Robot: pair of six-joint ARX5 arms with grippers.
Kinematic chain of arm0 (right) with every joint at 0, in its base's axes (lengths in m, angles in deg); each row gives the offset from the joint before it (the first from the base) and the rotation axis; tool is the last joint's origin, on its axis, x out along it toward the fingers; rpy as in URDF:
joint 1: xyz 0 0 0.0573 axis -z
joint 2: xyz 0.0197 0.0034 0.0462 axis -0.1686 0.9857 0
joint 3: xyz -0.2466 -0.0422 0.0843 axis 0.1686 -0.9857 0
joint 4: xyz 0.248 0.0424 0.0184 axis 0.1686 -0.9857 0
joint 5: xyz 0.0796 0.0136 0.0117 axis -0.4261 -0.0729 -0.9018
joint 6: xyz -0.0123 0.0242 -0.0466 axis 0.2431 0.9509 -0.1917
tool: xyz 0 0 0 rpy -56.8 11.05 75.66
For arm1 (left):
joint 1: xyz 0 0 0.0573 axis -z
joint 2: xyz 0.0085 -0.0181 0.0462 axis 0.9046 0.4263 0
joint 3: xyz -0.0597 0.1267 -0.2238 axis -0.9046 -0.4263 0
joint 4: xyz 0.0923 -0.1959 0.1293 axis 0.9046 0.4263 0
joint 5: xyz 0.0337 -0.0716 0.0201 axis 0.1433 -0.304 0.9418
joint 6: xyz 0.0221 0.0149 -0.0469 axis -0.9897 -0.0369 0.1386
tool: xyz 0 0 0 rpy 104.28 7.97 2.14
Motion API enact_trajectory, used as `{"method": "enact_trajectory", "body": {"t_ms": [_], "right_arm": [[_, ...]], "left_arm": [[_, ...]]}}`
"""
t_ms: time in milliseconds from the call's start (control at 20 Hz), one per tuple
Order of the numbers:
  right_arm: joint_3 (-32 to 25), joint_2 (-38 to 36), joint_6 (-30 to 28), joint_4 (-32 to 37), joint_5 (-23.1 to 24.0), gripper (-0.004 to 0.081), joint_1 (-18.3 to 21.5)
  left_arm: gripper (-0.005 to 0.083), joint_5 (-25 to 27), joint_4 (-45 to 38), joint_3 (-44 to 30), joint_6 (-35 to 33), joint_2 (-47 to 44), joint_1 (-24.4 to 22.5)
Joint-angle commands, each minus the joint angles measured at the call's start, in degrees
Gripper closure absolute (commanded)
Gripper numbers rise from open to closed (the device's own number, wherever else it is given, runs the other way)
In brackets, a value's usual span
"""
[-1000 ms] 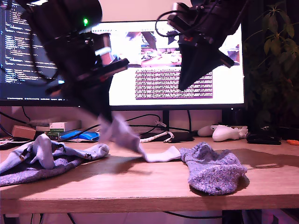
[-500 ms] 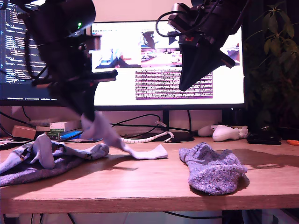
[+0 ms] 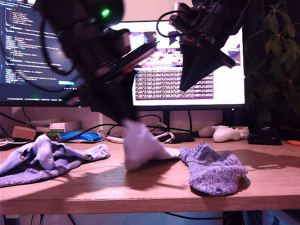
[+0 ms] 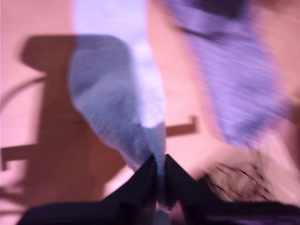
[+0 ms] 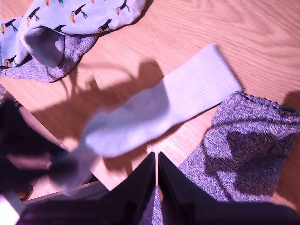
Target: Pair up the socks based on colour and pattern, by placing them on top of one another
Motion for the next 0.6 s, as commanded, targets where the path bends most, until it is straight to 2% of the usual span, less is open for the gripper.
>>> {"method": "enact_trajectory", "body": {"t_ms": [0,200,300,400,500,550], "right_arm": [[-0.6,0.6,-0.2,-0.1,0.0,0.078,-0.1],[-0.6,0.6,-0.3,-0.5,0.0,0.0781,-0.1],[-0.6,0.6,-0.3,-0.5,0.0,0.078,-0.1],[-0.6,0.6,-0.3,-0.5,0.0,0.0781,-0.1],[-0.6,0.6,-0.3,-0.4,0.0,0.0781,-0.1],[-0.6,0.6,-0.3,-0.3,0.0,0.078,-0.1]], "left_arm": [[0.041,0.9,-1.0,-0.2,-0.8,0.7,-0.3],[0.0407,1.8,-1.3,-0.2,-1.4,0.5,-2.0],[0.0437,3.4,-2.9,-0.2,-3.8,0.5,-3.5],[0.0573,5.8,-6.4,-0.2,-4.1,1.2,-4.6],[0.0775,4.7,-8.9,-0.2,-8.4,2.1,-4.6],[0.0791,4.0,-10.3,-0.2,-9.1,2.8,-4.6]]}}
